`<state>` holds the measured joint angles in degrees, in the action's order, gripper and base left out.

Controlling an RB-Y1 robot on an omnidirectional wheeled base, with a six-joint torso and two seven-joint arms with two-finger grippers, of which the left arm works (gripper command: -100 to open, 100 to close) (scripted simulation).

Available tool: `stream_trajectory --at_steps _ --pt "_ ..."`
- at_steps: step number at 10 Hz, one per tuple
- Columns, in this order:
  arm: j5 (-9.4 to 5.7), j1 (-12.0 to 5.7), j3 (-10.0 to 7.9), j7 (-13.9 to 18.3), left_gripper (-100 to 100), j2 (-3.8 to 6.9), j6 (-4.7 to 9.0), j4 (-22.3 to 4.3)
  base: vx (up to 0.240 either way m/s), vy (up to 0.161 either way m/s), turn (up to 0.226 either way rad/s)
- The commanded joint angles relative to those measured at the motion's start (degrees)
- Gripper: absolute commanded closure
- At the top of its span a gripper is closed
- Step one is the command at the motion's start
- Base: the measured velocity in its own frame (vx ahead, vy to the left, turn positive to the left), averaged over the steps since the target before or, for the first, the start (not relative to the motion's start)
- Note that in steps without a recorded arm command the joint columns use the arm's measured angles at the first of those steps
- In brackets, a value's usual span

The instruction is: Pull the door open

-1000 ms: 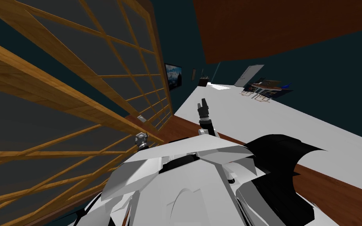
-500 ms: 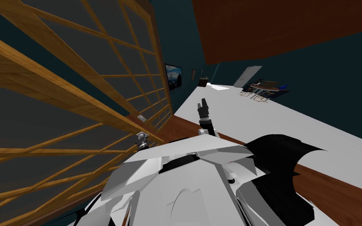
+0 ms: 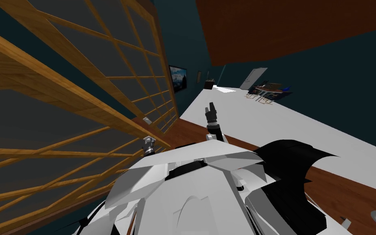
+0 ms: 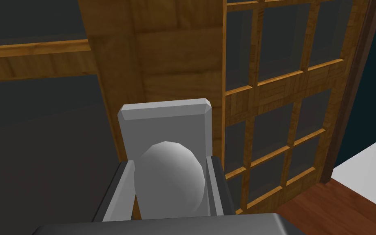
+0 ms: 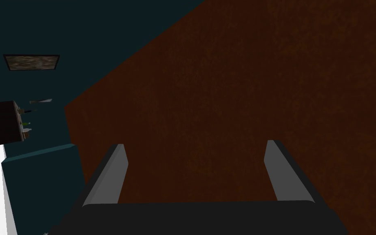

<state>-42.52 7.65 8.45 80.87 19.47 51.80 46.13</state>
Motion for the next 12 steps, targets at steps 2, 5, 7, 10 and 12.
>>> stream_trajectory --at_steps 2,5,7,10,12 --pt "1.21 0.51 2.49 1.79 100 0.8 -0.05 0.76 -0.233 0.008 -0.075" --pt "1.66 0.87 3.43 2.15 100 1.01 -0.3 1.36 -0.185 0.013 -0.046" --pt "2.71 1.77 5.27 3.66 100 1.94 0.3 1.92 -0.179 -0.003 -0.084" --pt "3.86 2.69 7.2 5.49 100 3.3 1.25 2.58 -0.215 0.007 -0.072" --pt "4.73 3.39 8.65 6.87 100 4.33 1.97 3.08 -0.217 -0.001 -0.058"
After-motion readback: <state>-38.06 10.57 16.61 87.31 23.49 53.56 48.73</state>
